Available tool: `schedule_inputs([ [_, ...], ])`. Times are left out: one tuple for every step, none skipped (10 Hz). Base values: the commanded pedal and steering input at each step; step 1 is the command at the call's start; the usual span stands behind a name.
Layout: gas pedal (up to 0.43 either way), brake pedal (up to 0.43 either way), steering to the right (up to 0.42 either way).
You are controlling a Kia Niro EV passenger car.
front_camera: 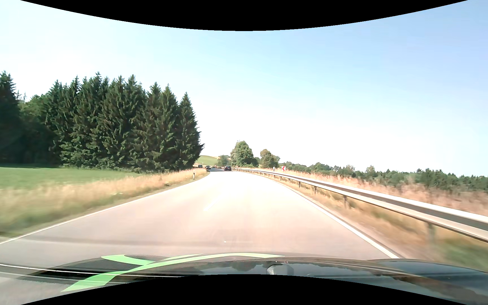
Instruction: Follow the waypoints while adhering to traffic rules and regulations
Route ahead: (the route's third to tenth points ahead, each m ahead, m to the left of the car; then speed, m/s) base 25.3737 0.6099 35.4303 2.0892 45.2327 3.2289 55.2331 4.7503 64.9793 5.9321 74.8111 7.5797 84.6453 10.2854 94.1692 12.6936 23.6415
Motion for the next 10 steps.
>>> schedule_inputs([
  [0.331, 0.0, -0.022],
  [0.299, 0.0, -0.022],
  [0.287, 0.0, -0.022],
  [0.287, 0.0, -0.022],
  [0.287, 0.0, -0.022],
  [0.287, 0.0, -0.023],
  [0.287, 0.0, -0.022],
  [0.299, 0.0, -0.022],
  [0.319, 0.0, -0.022],
  [0.339, 0.0, -0.022],
])
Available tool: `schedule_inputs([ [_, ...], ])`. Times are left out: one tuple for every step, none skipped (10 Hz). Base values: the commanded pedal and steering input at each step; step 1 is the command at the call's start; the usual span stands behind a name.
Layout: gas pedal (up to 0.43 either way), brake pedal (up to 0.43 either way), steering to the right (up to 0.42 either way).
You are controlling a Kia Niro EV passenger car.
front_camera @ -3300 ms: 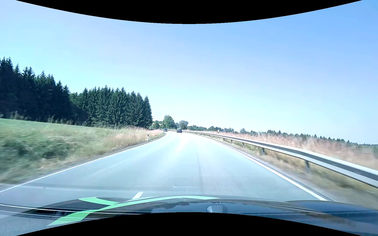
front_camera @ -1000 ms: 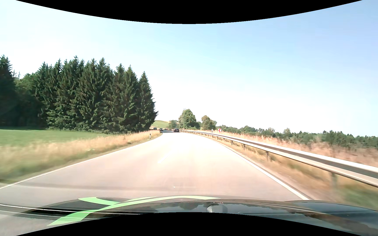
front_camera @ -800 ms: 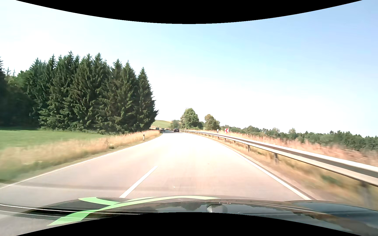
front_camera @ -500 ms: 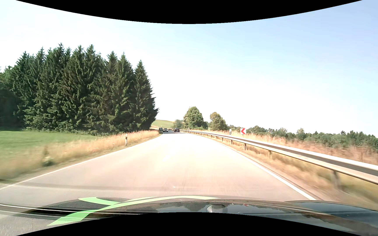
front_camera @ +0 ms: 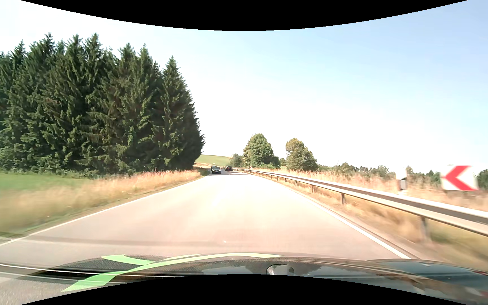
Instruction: Follow the waypoints while adhering to traffic rules and regulations
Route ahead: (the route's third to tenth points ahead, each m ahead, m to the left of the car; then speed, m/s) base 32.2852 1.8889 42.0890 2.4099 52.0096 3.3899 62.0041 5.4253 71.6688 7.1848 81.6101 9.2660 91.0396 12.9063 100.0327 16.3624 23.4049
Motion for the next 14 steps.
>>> schedule_inputs([
  [0.35, 0.0, -0.023],
  [0.358, 0.0, -0.023],
  [0.37, 0.0, -0.023],
  [0.37, 0.0, -0.024],
  [0.37, 0.0, -0.023],
  [0.35, 0.0, -0.023],
  [0.287, 0.0, -0.024],
  [0.28, 0.0, -0.024],
  [0.28, 0.0, -0.023],
  [0.28, 0.0, -0.023],
  [0.287, 0.0, -0.023],
  [0.287, 0.0, -0.023],
  [0.287, 0.0, -0.023],
  [0.28, 0.0, -0.023],
])
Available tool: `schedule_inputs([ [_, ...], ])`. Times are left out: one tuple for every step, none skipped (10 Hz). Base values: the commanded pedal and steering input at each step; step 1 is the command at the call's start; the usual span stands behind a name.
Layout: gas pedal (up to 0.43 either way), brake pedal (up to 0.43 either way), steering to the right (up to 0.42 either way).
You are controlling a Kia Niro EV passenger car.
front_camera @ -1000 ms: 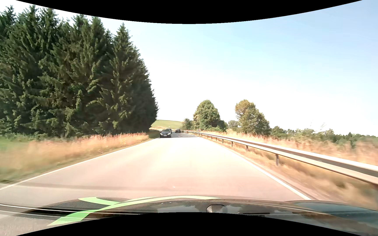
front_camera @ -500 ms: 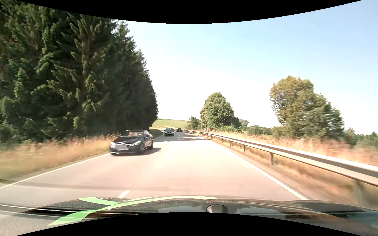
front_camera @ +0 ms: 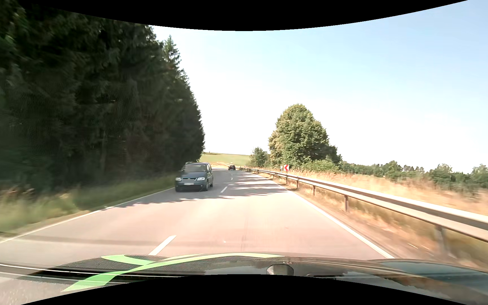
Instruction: Follow the waypoints while adhering to traffic rules and regulations
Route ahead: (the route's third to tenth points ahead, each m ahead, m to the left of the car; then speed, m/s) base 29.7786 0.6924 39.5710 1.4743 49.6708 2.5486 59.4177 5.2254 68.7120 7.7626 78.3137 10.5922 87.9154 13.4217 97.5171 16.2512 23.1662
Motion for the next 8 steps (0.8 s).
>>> schedule_inputs([
  [0.248, 0.0, -0.023],
  [0.24, 0.0, -0.023],
  [0.24, 0.0, -0.023],
  [0.24, 0.0, -0.023],
  [0.24, 0.0, -0.022],
  [0.22, 0.0, -0.022],
  [0.197, 0.0, -0.022],
  [0.197, 0.0, -0.022],
])
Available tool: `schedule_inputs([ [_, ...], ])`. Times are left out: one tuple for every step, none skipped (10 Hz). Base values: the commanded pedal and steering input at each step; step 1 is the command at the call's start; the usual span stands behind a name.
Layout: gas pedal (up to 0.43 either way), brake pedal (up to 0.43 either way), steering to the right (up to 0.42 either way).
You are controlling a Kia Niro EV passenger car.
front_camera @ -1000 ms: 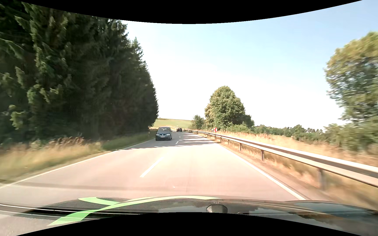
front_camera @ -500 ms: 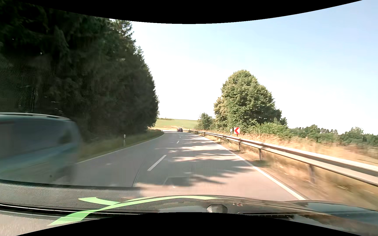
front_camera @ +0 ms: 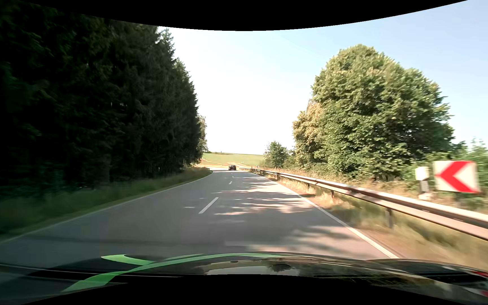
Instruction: Follow the waypoints while adhering to traffic rules and regulations
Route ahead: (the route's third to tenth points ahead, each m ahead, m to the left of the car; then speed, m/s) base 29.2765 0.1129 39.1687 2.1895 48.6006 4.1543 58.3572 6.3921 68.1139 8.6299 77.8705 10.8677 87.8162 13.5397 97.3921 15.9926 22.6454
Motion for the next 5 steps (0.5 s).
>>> schedule_inputs([
  [0.197, 0.0, -0.022],
  [0.197, 0.0, -0.022],
  [0.197, 0.0, -0.022],
  [0.197, 0.0, -0.021],
  [0.197, 0.0, -0.021],
])
